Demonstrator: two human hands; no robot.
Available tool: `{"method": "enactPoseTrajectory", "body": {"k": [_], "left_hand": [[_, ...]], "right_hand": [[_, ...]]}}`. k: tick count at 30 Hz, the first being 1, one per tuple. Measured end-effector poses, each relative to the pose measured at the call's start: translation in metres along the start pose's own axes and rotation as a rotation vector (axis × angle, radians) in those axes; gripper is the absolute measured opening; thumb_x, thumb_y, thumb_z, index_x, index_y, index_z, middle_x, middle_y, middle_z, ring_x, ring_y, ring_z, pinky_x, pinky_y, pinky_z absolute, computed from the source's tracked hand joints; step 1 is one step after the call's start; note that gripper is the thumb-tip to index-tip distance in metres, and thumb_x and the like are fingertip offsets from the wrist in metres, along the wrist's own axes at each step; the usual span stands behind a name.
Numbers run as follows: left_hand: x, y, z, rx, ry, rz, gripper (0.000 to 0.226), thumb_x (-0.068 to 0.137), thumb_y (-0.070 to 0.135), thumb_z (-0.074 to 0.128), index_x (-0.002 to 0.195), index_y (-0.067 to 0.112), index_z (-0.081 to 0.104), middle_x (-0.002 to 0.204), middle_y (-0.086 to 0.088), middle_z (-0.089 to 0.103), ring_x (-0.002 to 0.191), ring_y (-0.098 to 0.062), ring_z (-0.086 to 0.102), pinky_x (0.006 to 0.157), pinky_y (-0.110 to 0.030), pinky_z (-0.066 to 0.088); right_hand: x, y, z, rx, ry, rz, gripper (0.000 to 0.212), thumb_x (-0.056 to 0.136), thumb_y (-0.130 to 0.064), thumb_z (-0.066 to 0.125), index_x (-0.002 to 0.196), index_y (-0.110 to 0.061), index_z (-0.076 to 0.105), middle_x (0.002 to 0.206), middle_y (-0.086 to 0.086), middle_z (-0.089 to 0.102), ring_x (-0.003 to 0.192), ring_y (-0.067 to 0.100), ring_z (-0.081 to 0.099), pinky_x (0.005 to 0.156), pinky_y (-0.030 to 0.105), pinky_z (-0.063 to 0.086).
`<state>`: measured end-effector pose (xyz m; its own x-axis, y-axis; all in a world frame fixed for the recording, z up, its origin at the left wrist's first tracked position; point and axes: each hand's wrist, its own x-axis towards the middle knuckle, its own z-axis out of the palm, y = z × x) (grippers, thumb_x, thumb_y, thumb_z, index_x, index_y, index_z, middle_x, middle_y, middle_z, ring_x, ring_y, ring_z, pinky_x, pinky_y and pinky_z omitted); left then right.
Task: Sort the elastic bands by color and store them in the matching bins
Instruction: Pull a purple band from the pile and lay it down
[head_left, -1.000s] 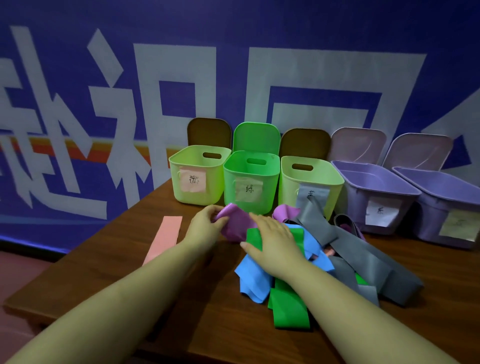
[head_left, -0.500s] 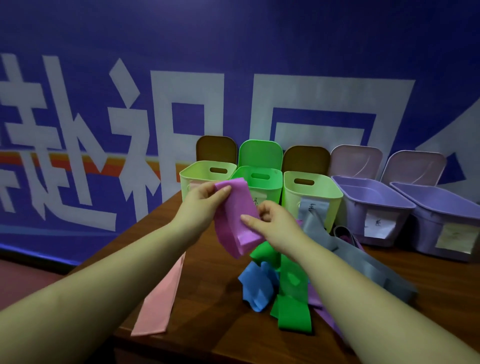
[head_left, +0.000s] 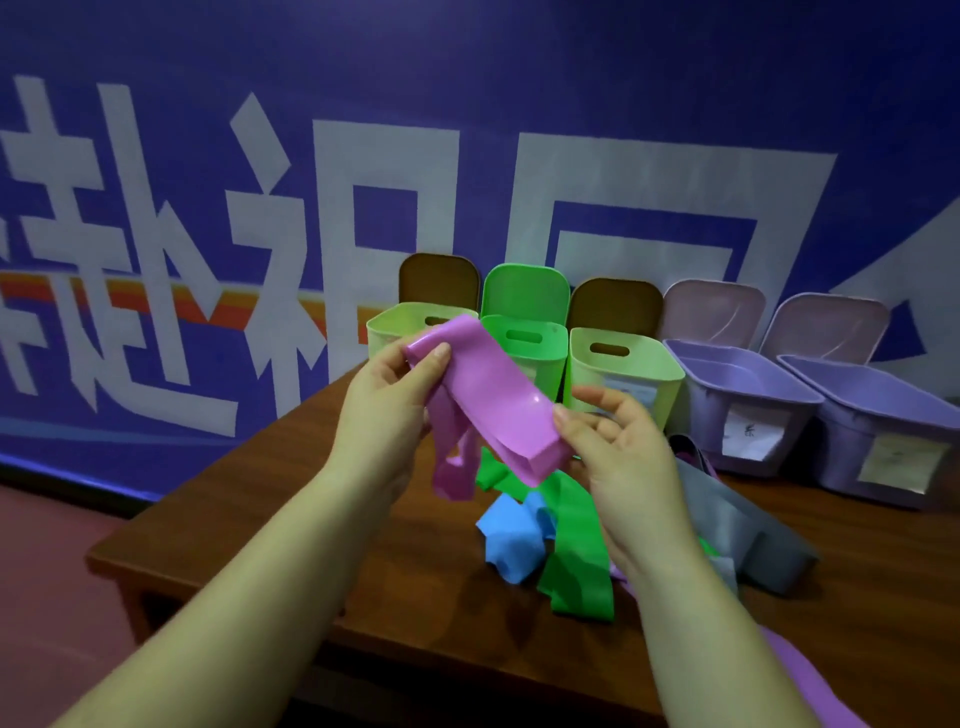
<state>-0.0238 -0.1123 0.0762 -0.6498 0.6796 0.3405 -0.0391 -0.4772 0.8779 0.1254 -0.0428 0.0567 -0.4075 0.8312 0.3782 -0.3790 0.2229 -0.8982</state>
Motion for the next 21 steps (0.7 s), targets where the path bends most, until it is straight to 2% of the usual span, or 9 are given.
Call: {"method": "enactPoseTrajectory", "body": {"k": [3,5,6,8,9,10,13,18,21], "left_hand": [[-0.022,-0.02,-0.001,0.141,-0.014,0.049,0.015,0.091,0.013,0.059,0.1,0.023,0.065,0.09,0.006,0.072,0.085,-0.01,0.068,0.074,-0.022,0.056],[-0.032,-0.046,-0.005,0.44,-0.016,0.056,0.02,0.088,0.018,0.063,0.108,0.022,0.064,0.1,0.007,0.069,0.096,-0.011,0.064,0.084,-0.024,0.052],[-0.039,-0.061,-0.006,0.629,-0.033,0.062,0.027,0.086,0.023,0.065,0.114,0.022,0.062,0.11,0.007,0.065,0.105,-0.012,0.06,0.092,-0.024,0.047],[-0.058,-0.084,-0.007,0.835,-0.065,0.129,0.037,0.085,0.029,0.066,0.12,0.02,0.06,0.126,0.0,0.054,0.124,-0.015,0.046,0.101,-0.009,0.03],[-0.069,-0.088,-0.004,0.82,-0.085,0.163,0.033,0.085,0.033,0.065,0.116,0.022,0.062,0.127,0.001,0.053,0.127,-0.013,0.043,0.098,-0.003,0.025],[-0.078,-0.089,0.0,0.76,-0.13,0.186,0.027,0.084,0.04,0.063,0.107,0.027,0.065,0.122,0.006,0.055,0.125,-0.009,0.045,0.099,-0.005,0.028],[-0.096,-0.089,0.006,0.677,-0.266,0.271,0.025,0.077,0.054,0.054,0.083,0.034,0.068,0.097,0.022,0.064,0.103,0.004,0.056,0.099,-0.029,0.04],[-0.106,-0.087,0.006,0.735,-0.25,0.41,0.038,0.075,0.049,0.063,0.099,0.021,0.067,0.098,0.015,0.065,0.095,-0.004,0.06,0.085,-0.025,0.046],[-0.105,-0.088,0.005,0.754,-0.214,0.472,0.024,0.078,0.039,0.063,0.095,0.022,0.066,0.097,0.014,0.065,0.092,-0.004,0.061,0.083,-0.025,0.047]], "right_hand": [[-0.026,0.012,-0.008,0.041,0.111,0.017,0.019,0.086,0.0,0.061,0.092,-0.017,0.056,0.069,0.001,0.067,0.066,0.011,0.061,0.063,0.024,0.048],[-0.038,0.023,-0.014,0.019,0.172,0.023,0.02,0.085,0.002,0.062,0.09,-0.016,0.056,0.071,0.005,0.065,0.065,0.012,0.059,0.064,0.025,0.047],[-0.043,0.028,-0.018,-0.017,0.189,0.021,0.02,0.085,0.003,0.062,0.09,-0.016,0.055,0.069,0.004,0.065,0.062,0.01,0.059,0.062,0.022,0.047],[-0.049,0.037,-0.025,-0.108,0.193,0.03,0.022,0.084,0.003,0.063,0.09,-0.016,0.054,0.058,-0.003,0.064,0.054,0.003,0.059,0.057,0.016,0.048],[-0.052,0.04,-0.028,-0.138,0.19,0.044,0.022,0.084,0.003,0.064,0.089,-0.016,0.053,0.054,-0.005,0.064,0.051,0.001,0.058,0.055,0.014,0.048],[-0.053,0.043,-0.031,-0.151,0.192,0.056,0.023,0.084,0.003,0.064,0.089,-0.016,0.053,0.053,-0.006,0.064,0.05,0.0,0.058,0.054,0.014,0.047],[-0.056,0.05,-0.037,-0.161,0.216,0.087,0.022,0.084,0.002,0.065,0.087,-0.017,0.053,0.055,-0.006,0.066,0.051,0.002,0.06,0.055,0.015,0.048],[-0.057,0.055,-0.032,-0.126,0.236,0.099,0.021,0.083,0.001,0.066,0.087,-0.016,0.055,0.061,-0.002,0.064,0.053,0.001,0.06,0.054,0.013,0.046],[-0.058,0.056,-0.029,-0.115,0.227,0.102,0.02,0.083,0.0,0.066,0.088,-0.015,0.055,0.064,-0.001,0.065,0.057,0.002,0.063,0.056,0.013,0.047]]}}
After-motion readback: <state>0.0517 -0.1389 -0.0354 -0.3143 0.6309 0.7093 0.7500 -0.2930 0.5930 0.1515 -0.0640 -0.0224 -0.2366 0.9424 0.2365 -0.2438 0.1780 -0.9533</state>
